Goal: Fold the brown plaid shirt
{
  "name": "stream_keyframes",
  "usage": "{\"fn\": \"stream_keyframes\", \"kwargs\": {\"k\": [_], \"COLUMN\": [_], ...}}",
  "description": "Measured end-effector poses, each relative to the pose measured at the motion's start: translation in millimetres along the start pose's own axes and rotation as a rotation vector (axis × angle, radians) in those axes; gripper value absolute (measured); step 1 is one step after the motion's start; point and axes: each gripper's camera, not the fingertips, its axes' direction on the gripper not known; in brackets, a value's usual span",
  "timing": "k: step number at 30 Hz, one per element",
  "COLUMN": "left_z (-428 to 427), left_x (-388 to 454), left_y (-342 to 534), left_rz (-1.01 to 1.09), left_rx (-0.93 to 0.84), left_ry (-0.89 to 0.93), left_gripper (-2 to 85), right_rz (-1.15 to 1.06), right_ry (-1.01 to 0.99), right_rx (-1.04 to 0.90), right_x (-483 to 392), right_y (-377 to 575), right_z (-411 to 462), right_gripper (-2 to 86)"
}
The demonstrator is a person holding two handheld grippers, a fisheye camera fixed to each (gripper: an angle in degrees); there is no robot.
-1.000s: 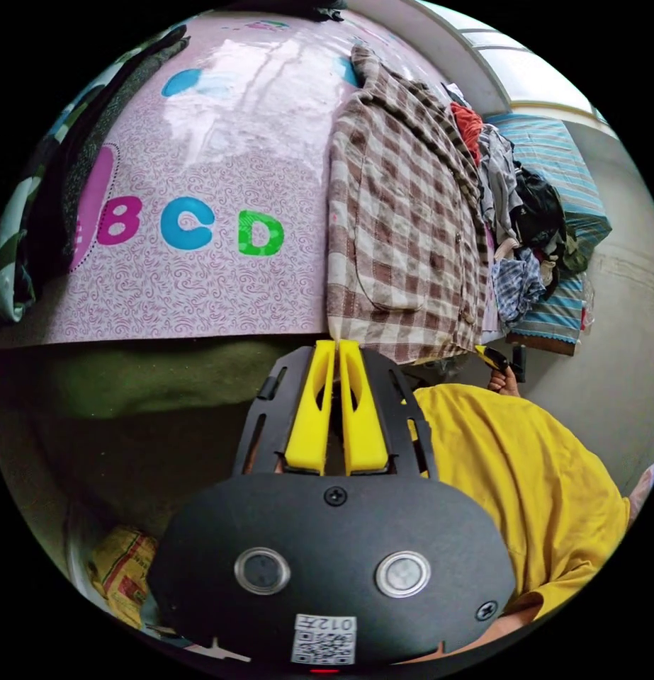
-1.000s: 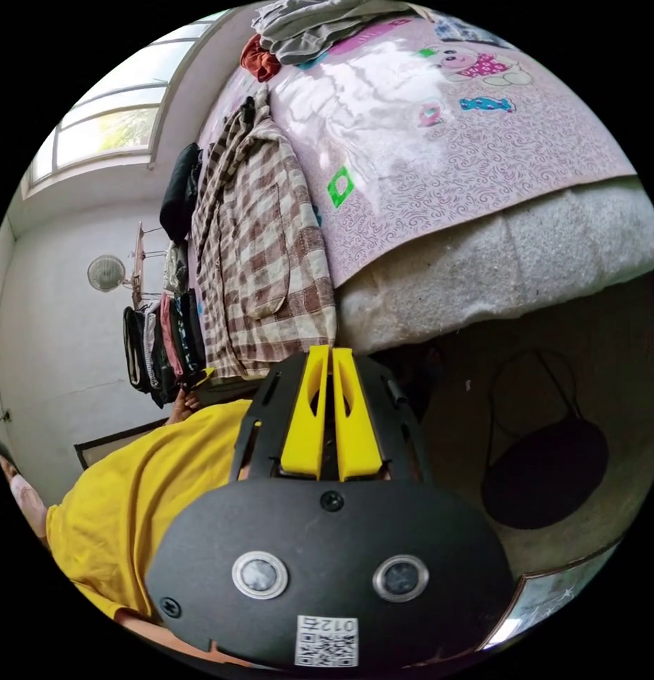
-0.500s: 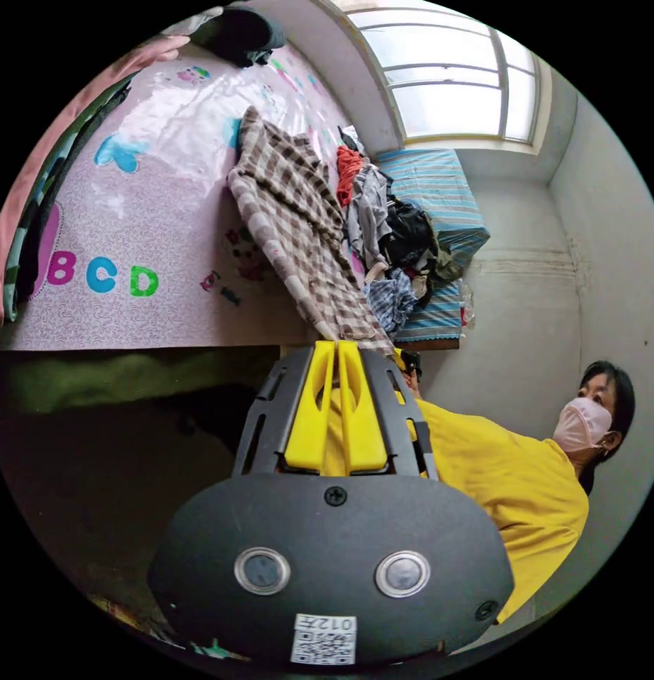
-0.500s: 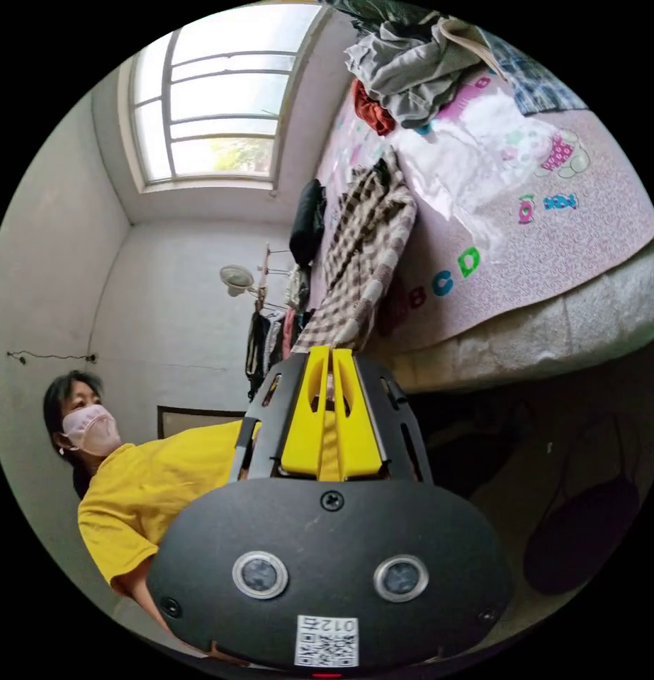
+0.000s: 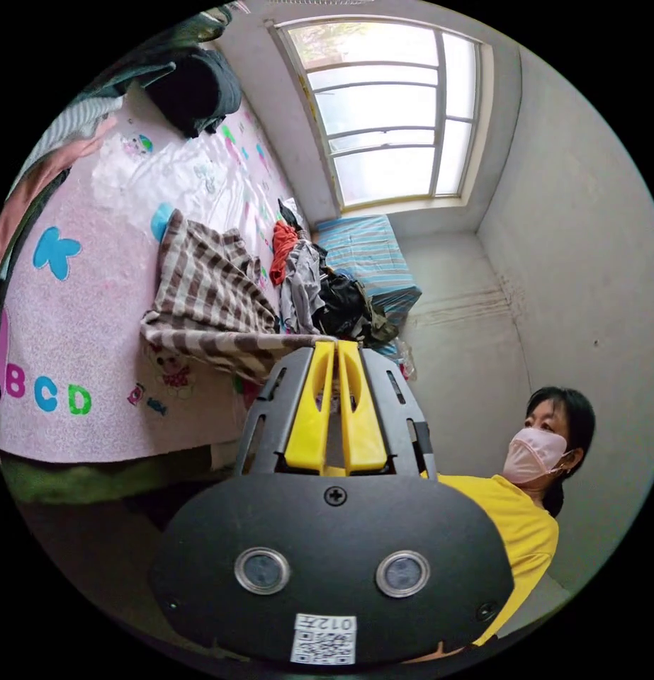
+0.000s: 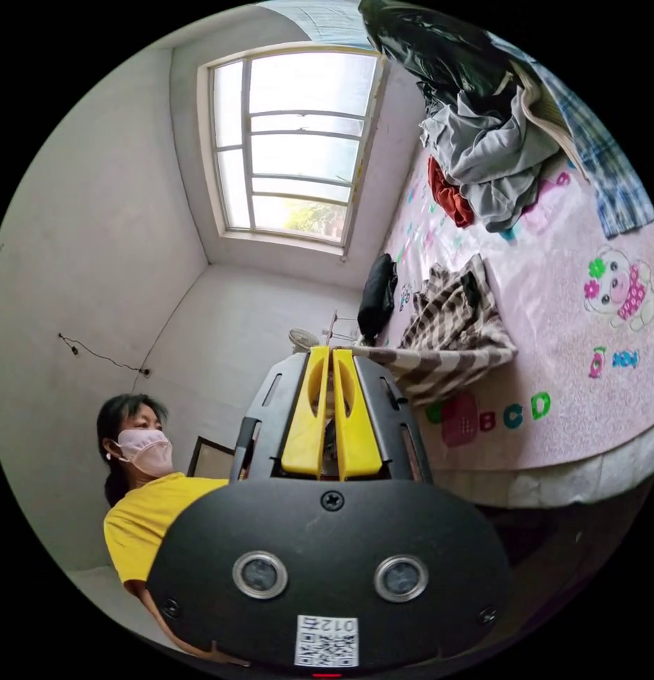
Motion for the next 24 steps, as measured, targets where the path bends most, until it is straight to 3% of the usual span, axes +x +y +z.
{"fn": "stream_keyframes", "kwargs": {"k": [12, 17, 24], "left_z": [86.3, 133.7, 202.7], "left_x": [-59.0, -104.2, -203.4], "left_y": [-243.8, -339.8, -406.4], "left_rz": [-0.063, -0.123, -0.292], "left_rx": [0.021, 0.025, -0.019], "left_ry": [-0.068, -0.127, -0.300], "left_gripper": [0.7, 0.9, 2.4], "right_rz": [0.003, 0.057, 0.208], "right_ry": [0.142, 0.269, 0.531], "right_rx": [-0.052, -0.137, -0.215], "right_x": [13.8, 70.2, 166.8], "right_y": [-238.7, -350.7, -399.9], "right_z": [160.0, 257.7, 353.9], "right_gripper": [0.3, 0.6, 3.8]}}
